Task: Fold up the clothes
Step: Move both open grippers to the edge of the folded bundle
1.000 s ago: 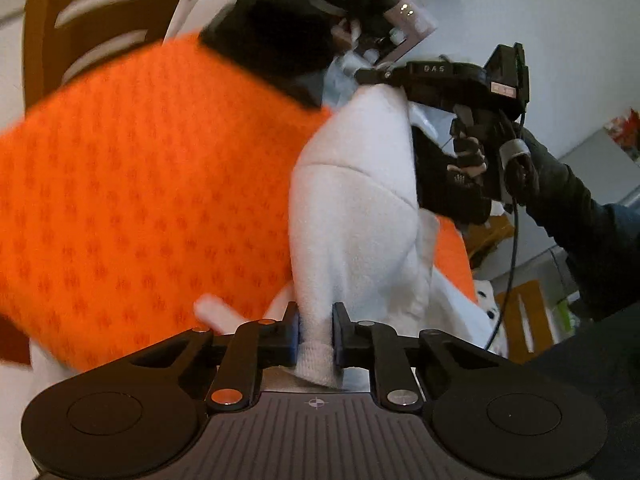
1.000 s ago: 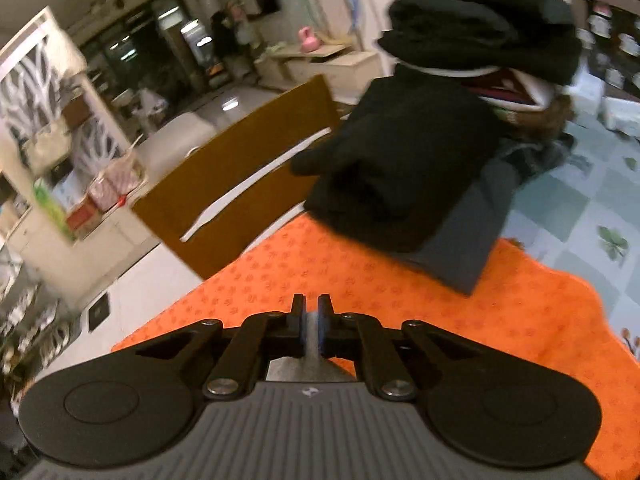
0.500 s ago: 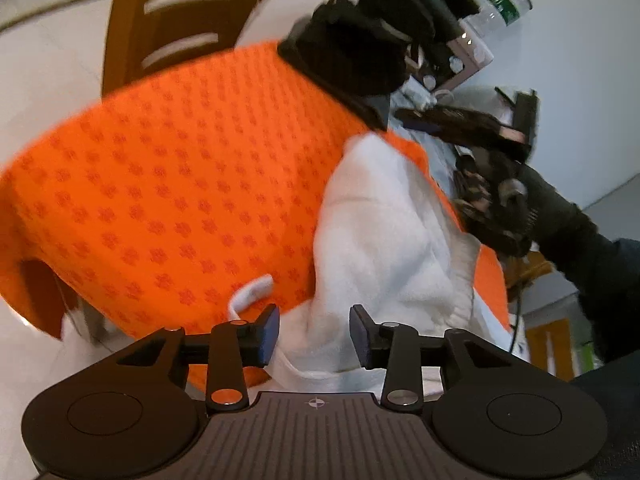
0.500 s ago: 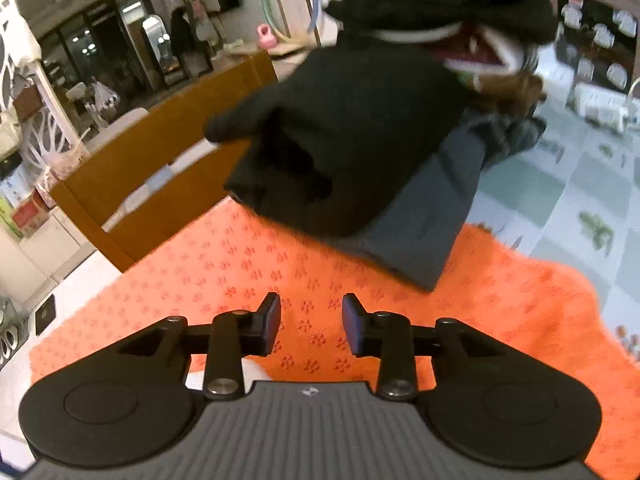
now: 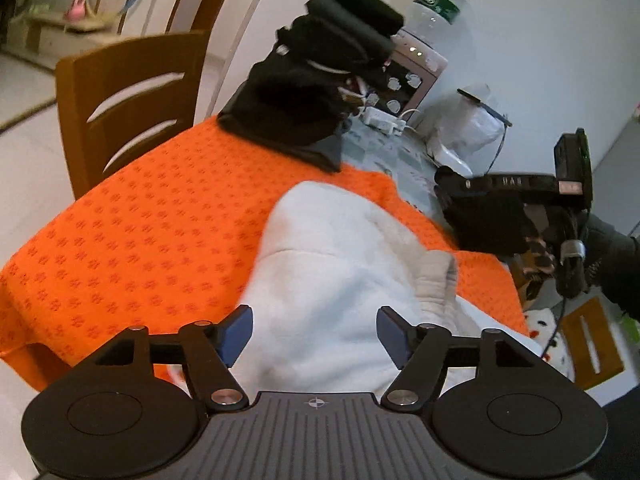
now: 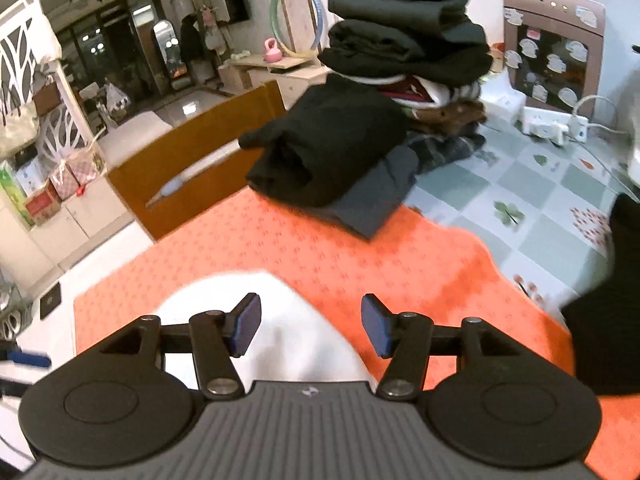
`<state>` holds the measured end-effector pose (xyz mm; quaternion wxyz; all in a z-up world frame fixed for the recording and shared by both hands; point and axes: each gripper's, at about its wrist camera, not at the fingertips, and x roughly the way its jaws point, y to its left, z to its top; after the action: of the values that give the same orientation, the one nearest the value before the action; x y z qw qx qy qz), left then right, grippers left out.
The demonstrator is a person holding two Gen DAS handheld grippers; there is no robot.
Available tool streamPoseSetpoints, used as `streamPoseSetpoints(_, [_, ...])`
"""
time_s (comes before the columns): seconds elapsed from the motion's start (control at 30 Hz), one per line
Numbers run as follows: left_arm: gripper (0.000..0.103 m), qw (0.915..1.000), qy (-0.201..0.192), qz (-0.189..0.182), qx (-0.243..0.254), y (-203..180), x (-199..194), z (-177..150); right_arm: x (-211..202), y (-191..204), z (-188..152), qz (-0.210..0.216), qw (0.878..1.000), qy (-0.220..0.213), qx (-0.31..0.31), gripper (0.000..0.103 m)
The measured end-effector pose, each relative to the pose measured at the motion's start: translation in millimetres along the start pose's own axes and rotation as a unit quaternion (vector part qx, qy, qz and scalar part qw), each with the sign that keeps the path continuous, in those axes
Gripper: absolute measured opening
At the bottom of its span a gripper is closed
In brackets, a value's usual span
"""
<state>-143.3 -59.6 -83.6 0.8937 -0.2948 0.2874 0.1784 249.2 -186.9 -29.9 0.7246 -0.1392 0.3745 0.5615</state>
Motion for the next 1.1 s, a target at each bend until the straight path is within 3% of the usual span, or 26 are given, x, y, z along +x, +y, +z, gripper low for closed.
streamPoseSetpoints(0.27, [0.078, 0.9971, -0.02, 0.074, 0.001, -83.6, 6.3, -41.1, -38.6, -36.4, -46.9, 0.038, 0.999, 0.012, -0.032, 0.063])
streamPoseSetpoints(0.33, [0.079, 0.9945, -0.024, 0.102, -0.001, -106.6, 9.1, -54.9, -47.5, -44.9, -57.0, 0.048, 0.998, 0.014, -0.043, 0.067])
streamPoseSetpoints(0.63, [0.082, 0.9782, -0.046, 0.202, -0.017, -176.9, 12.2, -99.5, -81.4, -73.8, -86.4, 0.068, 0.994, 0.009, -0.08, 0.067])
streamPoseSetpoints(0.87, [0.082, 0.9614, -0.049, 0.268, -0.042, -195.0, 28.1, -125.3, -93.1, -79.1, -96.2, 0.04, 0.993, 0.004, -0.108, 0.067])
streamPoseSetpoints(1.1, [0.082, 0.9271, -0.074, 0.354, -0.1, -198.1, 45.6, -132.0, -63.4, -76.2, -85.1, 0.056, 0.985, 0.026, -0.162, 0.067])
